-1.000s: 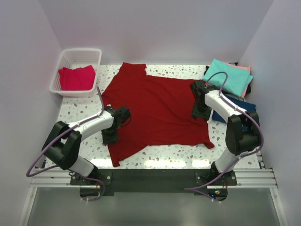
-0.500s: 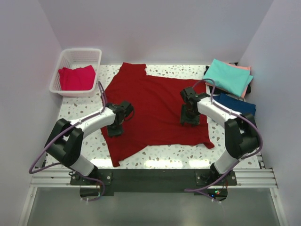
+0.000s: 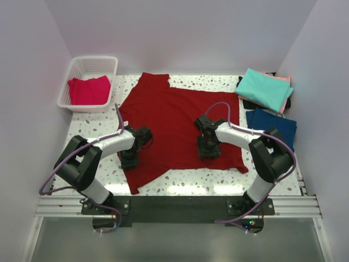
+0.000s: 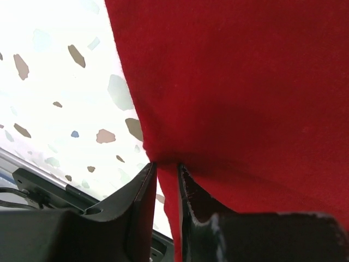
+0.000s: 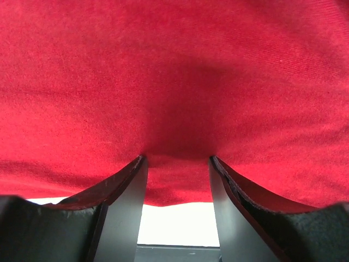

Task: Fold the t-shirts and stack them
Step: Flatten the tshirt out

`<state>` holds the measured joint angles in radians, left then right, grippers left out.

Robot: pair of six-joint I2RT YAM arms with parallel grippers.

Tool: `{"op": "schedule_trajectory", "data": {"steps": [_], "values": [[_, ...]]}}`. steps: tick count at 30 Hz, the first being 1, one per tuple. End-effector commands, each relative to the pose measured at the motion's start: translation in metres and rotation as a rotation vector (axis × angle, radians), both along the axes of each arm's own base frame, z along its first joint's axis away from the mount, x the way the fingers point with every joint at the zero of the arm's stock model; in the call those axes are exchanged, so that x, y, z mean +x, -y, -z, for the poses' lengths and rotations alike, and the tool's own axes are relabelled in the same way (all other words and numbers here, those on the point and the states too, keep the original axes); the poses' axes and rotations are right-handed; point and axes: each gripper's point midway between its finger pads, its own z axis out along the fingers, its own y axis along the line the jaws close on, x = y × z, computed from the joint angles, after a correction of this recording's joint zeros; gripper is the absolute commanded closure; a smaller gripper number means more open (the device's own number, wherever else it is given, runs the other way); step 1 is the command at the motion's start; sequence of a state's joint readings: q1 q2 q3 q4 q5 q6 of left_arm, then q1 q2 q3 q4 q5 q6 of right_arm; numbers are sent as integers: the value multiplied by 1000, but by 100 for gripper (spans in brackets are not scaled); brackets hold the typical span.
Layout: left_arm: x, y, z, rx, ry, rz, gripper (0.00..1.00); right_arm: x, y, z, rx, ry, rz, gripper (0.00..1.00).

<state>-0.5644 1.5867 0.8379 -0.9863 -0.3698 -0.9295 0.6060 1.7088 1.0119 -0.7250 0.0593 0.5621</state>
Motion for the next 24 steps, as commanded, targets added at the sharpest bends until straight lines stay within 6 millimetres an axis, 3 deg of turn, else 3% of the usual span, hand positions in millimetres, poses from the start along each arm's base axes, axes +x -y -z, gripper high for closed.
{"op": "schedule_trajectory", "data": {"steps": [1,7,14,21,24], "values": [[-23,-9,6,16,-61,-50,74,-25,-13,22,15,-67,-40,48],[-32,-5,-9,-38,-56,-82,76,-42,-14,19,-16,-67,-54,48],[-26,-10,-34,-33,33,-110,76,-54,-12,14,-34,-46,-48,48],[-9,-12,-58,-21,129,-107,77,-39,-22,-29,-58,107,-79,48],[3,-12,-69,-25,194,-106,76,-28,-41,-56,-25,184,-116,48]]}}
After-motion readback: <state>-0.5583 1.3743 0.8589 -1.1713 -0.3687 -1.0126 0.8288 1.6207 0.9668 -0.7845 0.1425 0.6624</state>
